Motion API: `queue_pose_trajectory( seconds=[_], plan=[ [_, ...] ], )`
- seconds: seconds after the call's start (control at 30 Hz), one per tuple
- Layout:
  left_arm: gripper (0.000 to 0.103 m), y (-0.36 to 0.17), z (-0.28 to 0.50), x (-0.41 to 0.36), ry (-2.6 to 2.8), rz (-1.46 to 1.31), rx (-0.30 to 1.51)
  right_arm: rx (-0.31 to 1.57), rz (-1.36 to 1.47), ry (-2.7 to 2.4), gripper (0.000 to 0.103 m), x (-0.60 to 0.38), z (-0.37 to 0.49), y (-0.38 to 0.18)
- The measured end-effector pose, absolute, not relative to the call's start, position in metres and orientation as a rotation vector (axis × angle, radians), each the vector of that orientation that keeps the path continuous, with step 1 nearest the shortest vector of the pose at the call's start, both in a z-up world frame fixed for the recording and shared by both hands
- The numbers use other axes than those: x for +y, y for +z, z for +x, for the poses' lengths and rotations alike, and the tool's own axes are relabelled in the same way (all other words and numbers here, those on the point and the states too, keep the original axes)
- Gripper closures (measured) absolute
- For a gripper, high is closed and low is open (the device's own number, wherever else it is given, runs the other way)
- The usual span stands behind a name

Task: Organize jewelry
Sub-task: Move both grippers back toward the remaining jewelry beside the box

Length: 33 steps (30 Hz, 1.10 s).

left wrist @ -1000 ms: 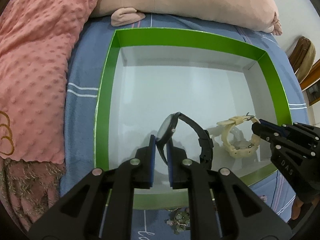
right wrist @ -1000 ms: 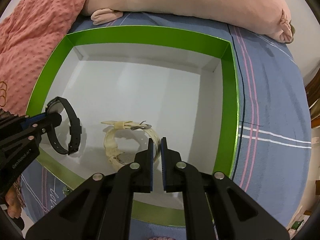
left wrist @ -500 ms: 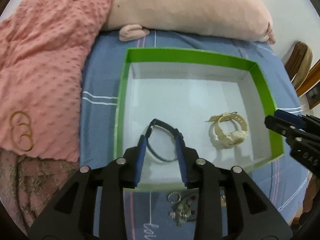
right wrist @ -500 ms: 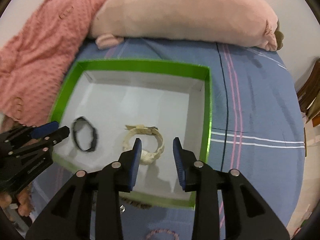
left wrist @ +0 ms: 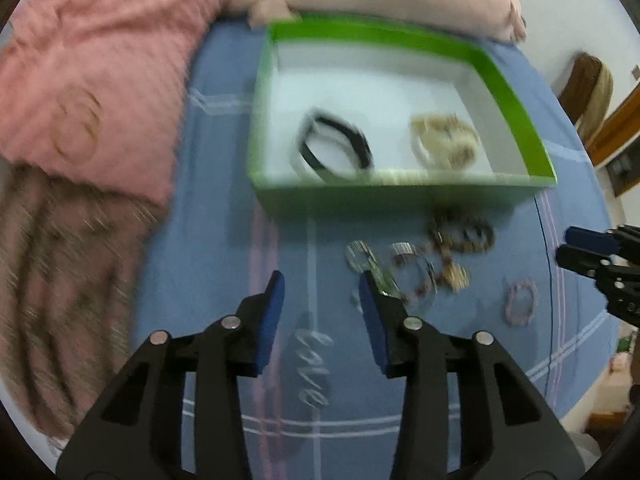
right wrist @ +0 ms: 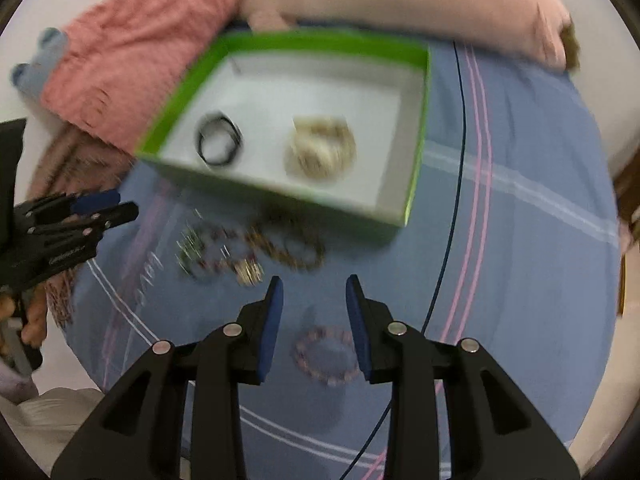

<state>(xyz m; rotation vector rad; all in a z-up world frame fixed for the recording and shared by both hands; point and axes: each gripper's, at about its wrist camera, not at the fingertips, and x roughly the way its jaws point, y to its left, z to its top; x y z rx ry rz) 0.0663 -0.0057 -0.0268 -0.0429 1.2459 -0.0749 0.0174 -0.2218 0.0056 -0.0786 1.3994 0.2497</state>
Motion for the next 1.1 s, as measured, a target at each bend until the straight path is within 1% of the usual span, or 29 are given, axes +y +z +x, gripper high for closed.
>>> queue_pose_trajectory(
  seconds=[0.17,0.43,0.5,0.57,0.6,0.63,0.67,0.73,0.8,1.1],
  plan=[
    [0.066,-0.055,0.065,-0.025,-0.132,-0.055,1.292,1.426,-0.068,0.256,0.07,-0.214,0.009,-0.008],
    [0.068,-0.071,0.079,-0.036,-0.16,-0.047,1.307,1.434,-0.042,0.245,0.07,-0.214,0.008,-0.014],
    [0.074,-0.074,0.082,-0.037,-0.174,-0.065,1.313,1.436,-0.04,0.247,0.07,-0.214,0.008,-0.015],
    [0.077,-0.074,0.082,-0.036,-0.175,-0.071,1.314,1.437,-0.035,0.248,0.07,-0.214,0.007,-0.015],
    [0.084,-0.075,0.082,-0.038,-0.179,-0.073,1.313,1.437,-0.034,0.249,0.07,-0.214,0.007,-0.015],
    [0.087,-0.074,0.082,-0.037,-0.179,-0.074,1.31,1.437,-0.033,0.25,0.07,-0.214,0.007,-0.016],
    [0.092,-0.073,0.081,-0.036,-0.177,-0.077,1.309,1.438,-0.034,0.251,0.07,-0.213,0.007,-0.016],
    [0.094,-0.07,0.079,-0.029,-0.182,-0.098,1.307,1.439,-0.036,0.253,0.07,-0.213,0.007,-0.017],
    [0.103,-0.065,0.076,-0.026,-0.18,-0.113,1.299,1.44,-0.037,0.252,0.07,-0.213,0.007,-0.018],
    [0.103,-0.037,0.059,0.006,-0.142,-0.163,1.25,1.44,-0.035,0.227,0.07,-0.219,0.005,-0.017]
  ],
)
